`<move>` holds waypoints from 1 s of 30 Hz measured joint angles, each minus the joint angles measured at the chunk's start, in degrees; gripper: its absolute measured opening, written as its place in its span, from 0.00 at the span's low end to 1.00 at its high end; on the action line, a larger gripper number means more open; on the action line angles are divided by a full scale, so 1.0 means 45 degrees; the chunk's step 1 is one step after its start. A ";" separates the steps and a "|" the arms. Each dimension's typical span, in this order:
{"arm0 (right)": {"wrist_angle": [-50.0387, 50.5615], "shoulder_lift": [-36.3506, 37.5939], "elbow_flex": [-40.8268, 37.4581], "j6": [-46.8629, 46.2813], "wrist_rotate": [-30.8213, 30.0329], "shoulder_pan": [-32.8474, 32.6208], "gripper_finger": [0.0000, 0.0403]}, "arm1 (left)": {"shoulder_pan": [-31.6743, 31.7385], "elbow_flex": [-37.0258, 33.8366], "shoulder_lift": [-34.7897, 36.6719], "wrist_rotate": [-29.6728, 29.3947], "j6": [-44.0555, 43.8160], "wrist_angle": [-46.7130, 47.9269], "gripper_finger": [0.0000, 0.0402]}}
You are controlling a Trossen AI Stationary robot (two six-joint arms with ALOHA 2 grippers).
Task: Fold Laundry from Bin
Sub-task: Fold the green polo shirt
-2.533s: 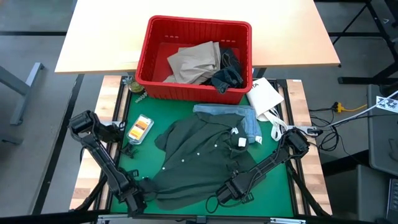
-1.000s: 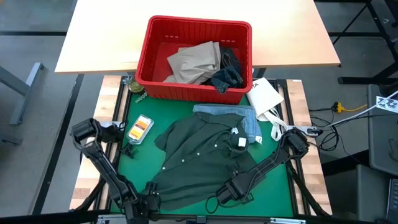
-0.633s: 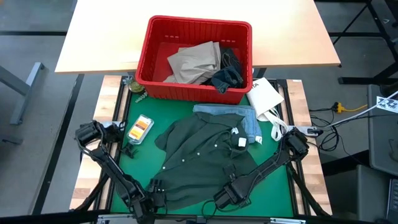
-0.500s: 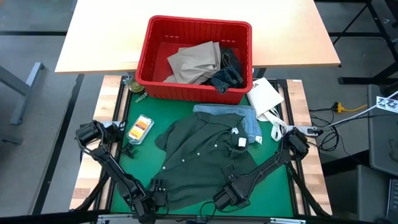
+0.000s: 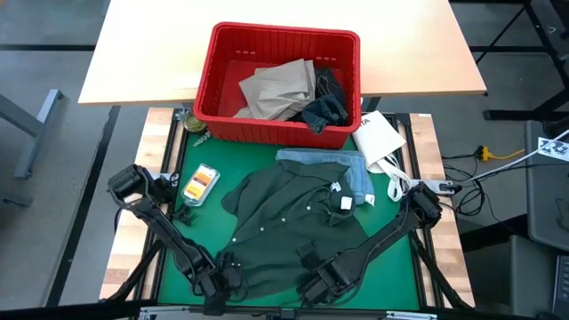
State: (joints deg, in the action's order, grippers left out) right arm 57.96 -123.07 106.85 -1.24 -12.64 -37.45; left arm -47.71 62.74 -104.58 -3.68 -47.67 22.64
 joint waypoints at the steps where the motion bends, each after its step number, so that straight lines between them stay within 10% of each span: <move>1: -0.0545 0.0000 0.0000 0.0328 -0.0192 0.0005 0.44 | 0.0120 0.0000 0.0191 0.0034 0.0119 0.0003 0.00; 30: -0.7747 0.0005 0.0010 0.2992 -0.1955 0.1246 0.44 | 0.3290 0.0000 0.4917 -0.0427 0.2237 0.0698 0.00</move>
State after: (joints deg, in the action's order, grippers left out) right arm 23.10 -123.04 106.89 12.23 -21.43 -31.85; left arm -32.90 62.74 -82.46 -5.60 -37.60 25.78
